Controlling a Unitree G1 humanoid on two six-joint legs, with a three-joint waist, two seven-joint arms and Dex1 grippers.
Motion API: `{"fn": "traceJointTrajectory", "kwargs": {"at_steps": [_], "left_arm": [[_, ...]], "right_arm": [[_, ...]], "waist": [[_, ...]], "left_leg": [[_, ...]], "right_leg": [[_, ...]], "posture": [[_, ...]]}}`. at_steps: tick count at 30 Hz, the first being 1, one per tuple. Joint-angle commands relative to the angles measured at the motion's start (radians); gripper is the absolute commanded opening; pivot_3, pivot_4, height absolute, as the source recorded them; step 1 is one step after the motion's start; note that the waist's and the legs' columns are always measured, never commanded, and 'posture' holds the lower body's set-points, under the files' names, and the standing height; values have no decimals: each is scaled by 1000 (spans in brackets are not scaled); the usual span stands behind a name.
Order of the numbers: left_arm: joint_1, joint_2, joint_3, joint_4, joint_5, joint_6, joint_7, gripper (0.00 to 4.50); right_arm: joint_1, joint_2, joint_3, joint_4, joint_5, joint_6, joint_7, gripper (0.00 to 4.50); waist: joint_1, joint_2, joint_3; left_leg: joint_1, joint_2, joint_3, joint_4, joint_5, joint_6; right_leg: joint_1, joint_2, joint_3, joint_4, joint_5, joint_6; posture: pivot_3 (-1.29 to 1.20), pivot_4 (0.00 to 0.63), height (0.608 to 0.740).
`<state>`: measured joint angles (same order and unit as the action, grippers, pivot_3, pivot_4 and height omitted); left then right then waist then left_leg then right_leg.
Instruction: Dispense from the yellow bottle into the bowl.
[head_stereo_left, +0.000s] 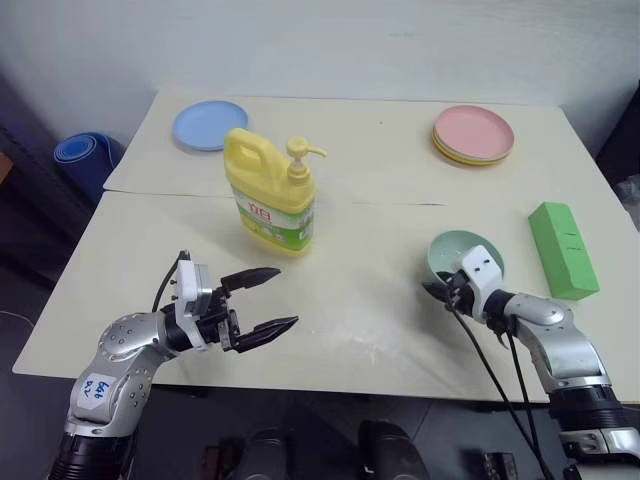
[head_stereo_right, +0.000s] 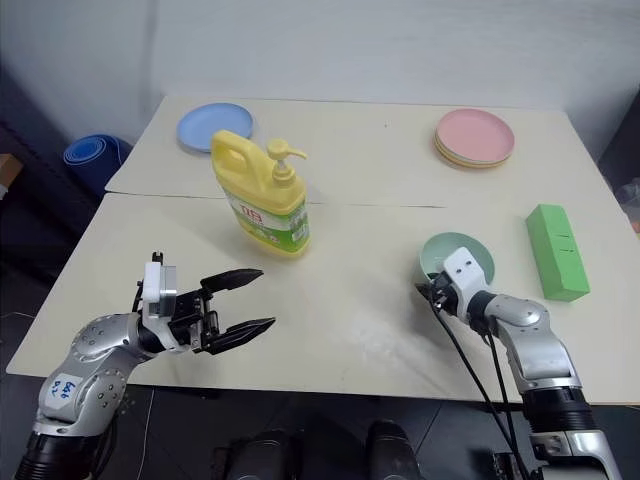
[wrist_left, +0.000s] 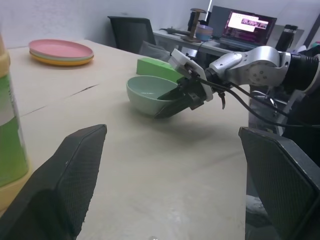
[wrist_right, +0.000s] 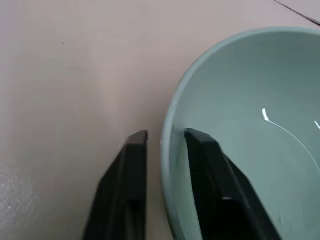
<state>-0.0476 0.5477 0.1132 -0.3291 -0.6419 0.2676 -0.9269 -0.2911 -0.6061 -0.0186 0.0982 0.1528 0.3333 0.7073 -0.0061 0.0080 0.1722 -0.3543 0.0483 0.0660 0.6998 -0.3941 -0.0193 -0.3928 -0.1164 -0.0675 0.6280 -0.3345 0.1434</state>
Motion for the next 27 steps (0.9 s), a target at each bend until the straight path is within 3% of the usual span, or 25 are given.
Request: {"fn": "traceJointTrajectory", "kwargs": {"at_steps": [1,3,7,13,18,27], "left_arm": [[-21,-4,53,-65,-73,39,45,4500],[-79,-9,85,-77,-125,72,88,4313],[-296,-18,122,-40,-178,143,216,3338],[-668,-21,100,172,-71,174,344,1524],[-844,-46,39,369,54,109,327,27],[-915,-139,-21,441,80,158,286,27]], "right_arm": [[-14,-18,13,-65,-8,-26,28,42],[-46,-37,31,-121,5,-13,73,5],[-187,-64,74,-239,50,75,169,0],[-457,-62,173,-272,77,280,252,0],[-599,-53,260,-220,53,363,290,0],[-762,7,333,-223,61,484,307,0]], "waist": [[0,-1,-1],[1,-1,0],[0,-1,0],[-1,-2,0],[-7,-2,1],[-52,-3,1]], "left_leg": [[0,0,0,0,0,0],[0,1,-1,0,0,0],[-1,0,-1,3,0,0],[-1,0,-5,2,0,0],[-1,-1,-5,0,0,0],[-2,-1,-6,1,0,0]], "right_leg": [[0,0,0,0,0,0],[0,0,0,0,0,0],[0,0,0,1,0,0],[0,0,-4,3,0,0],[0,0,-9,1,0,0],[-1,-1,-13,2,0,0]], "posture": [[0,150,740],[0,150,740],[0,150,740],[0,150,740],[0,150,740],[0,150,740]]}}
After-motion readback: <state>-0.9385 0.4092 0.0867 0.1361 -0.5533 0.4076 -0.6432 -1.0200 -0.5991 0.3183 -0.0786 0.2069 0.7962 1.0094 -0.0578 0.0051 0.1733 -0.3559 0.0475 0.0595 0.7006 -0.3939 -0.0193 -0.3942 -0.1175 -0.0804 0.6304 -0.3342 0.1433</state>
